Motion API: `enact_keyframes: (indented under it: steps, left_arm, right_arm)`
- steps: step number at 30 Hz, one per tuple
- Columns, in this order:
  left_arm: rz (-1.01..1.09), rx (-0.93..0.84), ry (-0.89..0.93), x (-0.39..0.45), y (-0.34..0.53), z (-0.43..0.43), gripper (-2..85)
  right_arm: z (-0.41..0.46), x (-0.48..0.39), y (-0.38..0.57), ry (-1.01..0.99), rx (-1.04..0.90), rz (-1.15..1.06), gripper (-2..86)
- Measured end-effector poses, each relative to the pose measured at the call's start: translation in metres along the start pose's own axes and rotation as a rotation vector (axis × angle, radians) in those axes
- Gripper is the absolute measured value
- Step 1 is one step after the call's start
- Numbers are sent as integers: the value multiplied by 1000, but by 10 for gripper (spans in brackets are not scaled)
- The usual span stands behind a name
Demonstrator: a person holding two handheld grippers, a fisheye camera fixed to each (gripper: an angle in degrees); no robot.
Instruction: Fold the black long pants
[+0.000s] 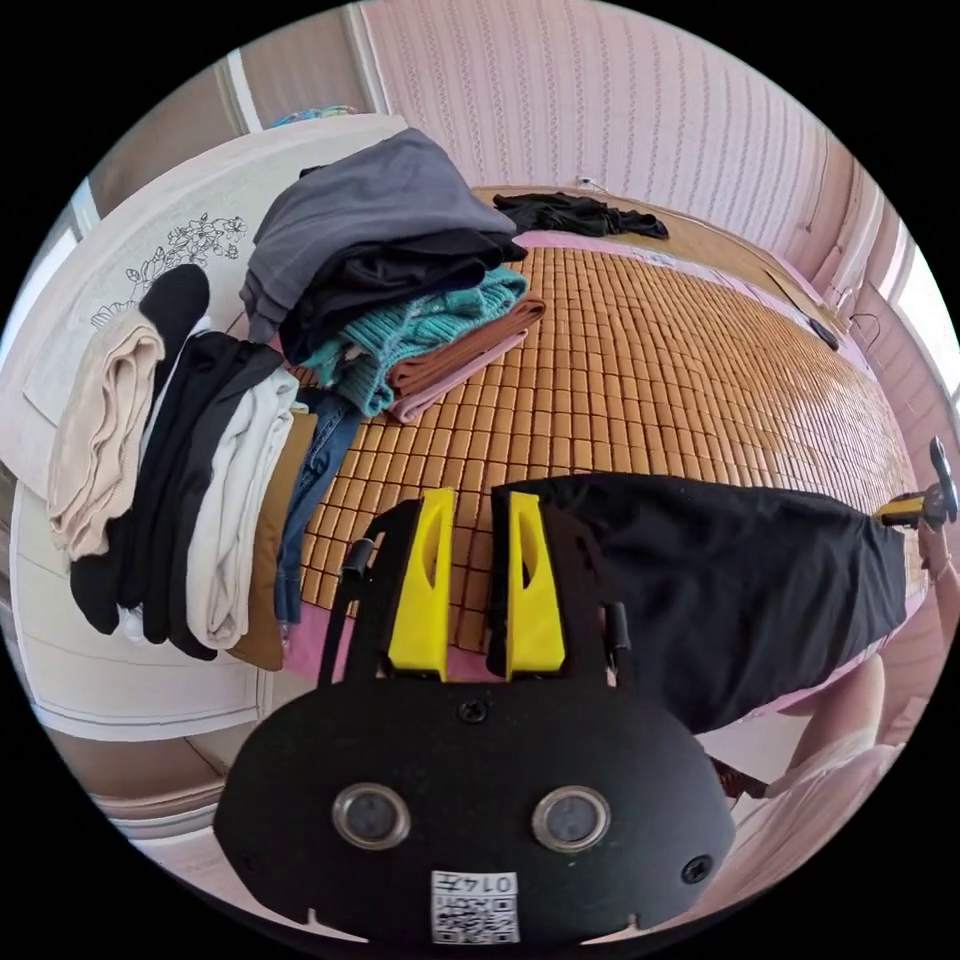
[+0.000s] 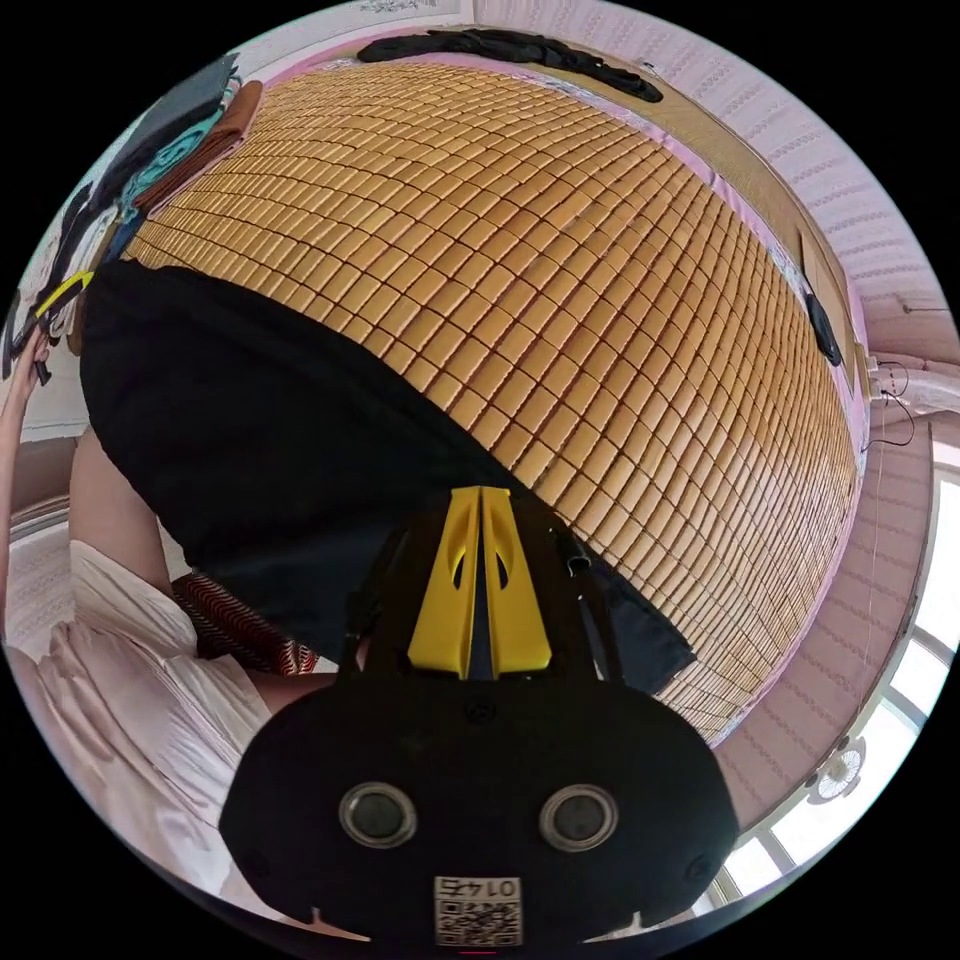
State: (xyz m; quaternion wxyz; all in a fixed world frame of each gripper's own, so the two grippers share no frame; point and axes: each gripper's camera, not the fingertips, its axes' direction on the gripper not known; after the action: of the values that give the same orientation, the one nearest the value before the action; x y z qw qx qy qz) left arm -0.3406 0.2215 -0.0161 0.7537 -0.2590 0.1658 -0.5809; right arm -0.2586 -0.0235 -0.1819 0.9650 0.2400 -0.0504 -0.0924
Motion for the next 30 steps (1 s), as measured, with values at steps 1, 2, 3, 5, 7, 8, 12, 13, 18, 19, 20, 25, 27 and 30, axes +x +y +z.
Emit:
enact_keyframes:
  steps: [1,2,3,5,7,8,12,13,18,19,20,25,27,30]
  left_arm:
    - [-40,30,-16,-3,2,-4,78]
    - [-72,54,-11,-5,4,-8,72]
    - [-85,58,-1,-6,4,-9,71]
    - [-125,70,43,-1,4,-14,64]
    - [-70,111,94,21,6,-21,42]
    - [1,131,111,46,11,-26,16]
    - [292,113,227,162,45,-27,-7]
    - [378,92,290,207,63,-26,-8]
    - [675,22,403,364,127,-18,-10]
    - [737,9,413,393,137,-16,-10]
    - [800,8,413,418,146,-14,-10]
    - [934,-25,259,471,172,23,-10]
    - [961,5,245,479,179,26,-10]
    - [1029,-17,192,501,182,29,-10]
  right_arm:
    - [1,-8,1,-7,9,-21,-9]
    - [4,-17,0,-8,9,-45,-10]
    - [6,-20,-1,-5,4,-54,-10]
    - [11,-33,-6,-4,-10,-94,-10]
    - [9,-40,-12,-22,1,-123,-10]
    - [8,-44,-17,-33,8,-142,-10]
    - [7,-51,-38,-59,6,-190,-9]
    - [10,-52,-47,-68,-11,-201,-9]
    - [27,-40,-74,-28,-113,-191,-8]
    - [32,-36,-77,-25,-134,-192,-8]
    - [35,-29,-80,-25,-151,-190,-8]
    - [44,-1,-90,-53,-264,-208,-8]
    - [48,7,-91,-43,-292,-222,-8]
    - [52,22,-82,-28,-252,-257,-8]
